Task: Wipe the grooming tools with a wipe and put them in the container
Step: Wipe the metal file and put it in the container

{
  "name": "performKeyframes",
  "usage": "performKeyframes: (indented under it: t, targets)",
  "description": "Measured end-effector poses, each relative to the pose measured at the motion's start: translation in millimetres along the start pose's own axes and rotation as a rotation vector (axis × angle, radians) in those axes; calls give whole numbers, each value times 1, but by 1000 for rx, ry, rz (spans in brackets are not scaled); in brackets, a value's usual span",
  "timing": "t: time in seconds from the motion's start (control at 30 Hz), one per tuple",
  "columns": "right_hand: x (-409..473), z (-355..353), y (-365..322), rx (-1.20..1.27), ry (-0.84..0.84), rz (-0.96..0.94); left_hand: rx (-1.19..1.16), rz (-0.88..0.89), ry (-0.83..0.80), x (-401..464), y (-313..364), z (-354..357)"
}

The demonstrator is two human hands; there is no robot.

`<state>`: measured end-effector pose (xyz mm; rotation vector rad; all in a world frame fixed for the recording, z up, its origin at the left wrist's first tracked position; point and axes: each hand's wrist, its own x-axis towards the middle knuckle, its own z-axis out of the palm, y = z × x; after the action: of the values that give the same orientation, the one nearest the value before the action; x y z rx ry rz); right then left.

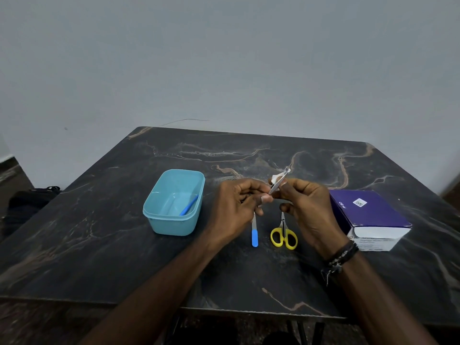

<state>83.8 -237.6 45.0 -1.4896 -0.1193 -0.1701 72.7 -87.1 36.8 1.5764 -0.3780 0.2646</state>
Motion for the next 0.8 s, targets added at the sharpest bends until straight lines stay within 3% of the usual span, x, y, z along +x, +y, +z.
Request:
performKeyframes:
  t: [0.57,0.8]
  targets:
    - [-2,-3,-3,-45,-168,-12,-35,-25,10,-1,1,-3]
    - [2,-4,-3,80,41,-45,-39,-36,-63,-4,5,0]
